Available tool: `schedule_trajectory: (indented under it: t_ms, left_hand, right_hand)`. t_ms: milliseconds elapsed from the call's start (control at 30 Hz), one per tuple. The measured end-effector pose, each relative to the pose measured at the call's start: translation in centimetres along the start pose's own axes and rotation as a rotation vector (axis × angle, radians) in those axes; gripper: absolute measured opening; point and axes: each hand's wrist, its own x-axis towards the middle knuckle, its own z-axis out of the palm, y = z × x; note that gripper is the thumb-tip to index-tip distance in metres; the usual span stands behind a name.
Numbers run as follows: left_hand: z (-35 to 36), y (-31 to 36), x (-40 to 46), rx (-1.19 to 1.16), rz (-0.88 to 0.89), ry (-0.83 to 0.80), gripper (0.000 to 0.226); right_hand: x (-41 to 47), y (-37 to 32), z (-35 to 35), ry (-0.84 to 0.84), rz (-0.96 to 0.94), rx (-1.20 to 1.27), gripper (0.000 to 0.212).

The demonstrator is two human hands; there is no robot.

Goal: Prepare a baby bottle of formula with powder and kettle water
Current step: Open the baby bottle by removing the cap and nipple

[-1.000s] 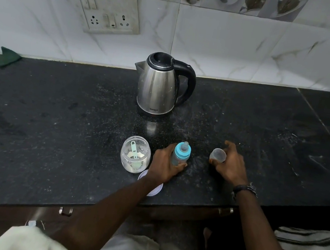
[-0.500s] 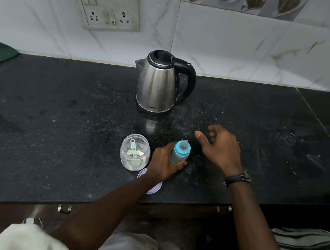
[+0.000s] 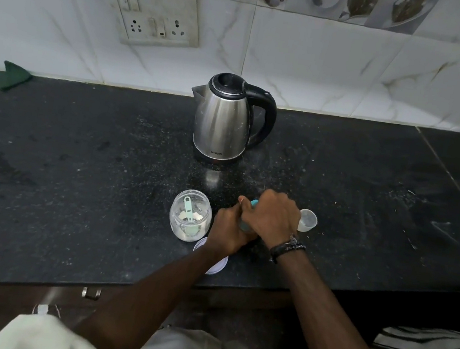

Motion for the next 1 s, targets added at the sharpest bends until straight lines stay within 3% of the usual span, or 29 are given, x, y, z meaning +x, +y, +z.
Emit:
schedule_trajectory:
  t_ms: [333,567,700,833,933,1000]
  left_hand:
    - [-0.3,0.3,-0.4,-0.108,0.031,-0.012,0.035]
    - [-0.3,-0.3,0.1,-0.093,0.035,-0.020,0.052]
    - [-0.2,-0.5,0.1,-0.070,0.021,-0.012,0.053]
    - [-0.3,-0.3,0.1,-0.022,0.014,0.014,0.048]
    - [-0.2,-0.3,0.1,-0.004,0.002,0.013,0.050]
    - [-0.1,-0.4,0.2,-0.010,0.005,0.000,0.054]
  right_hand:
    - [1.0,0.7,-0.5,-0.079,-0.195,-0.079,0.044]
    - [1.7,2.1,-2.5,-0.304,-0.604,-0.169,0.031]
    - [1.2,1.9,-3.3,-0.359,-0.743,-0.246,0.021]
    - [1.2,2.0,-3.6,-0.250,-0.618,-0.092,0.031]
    - [1.0,1.0,-3.4,-0.059,-0.421,-0.214,0.052]
    - [0.8,0.2,-2.9,-0.084,-0.352,-0.273,0.062]
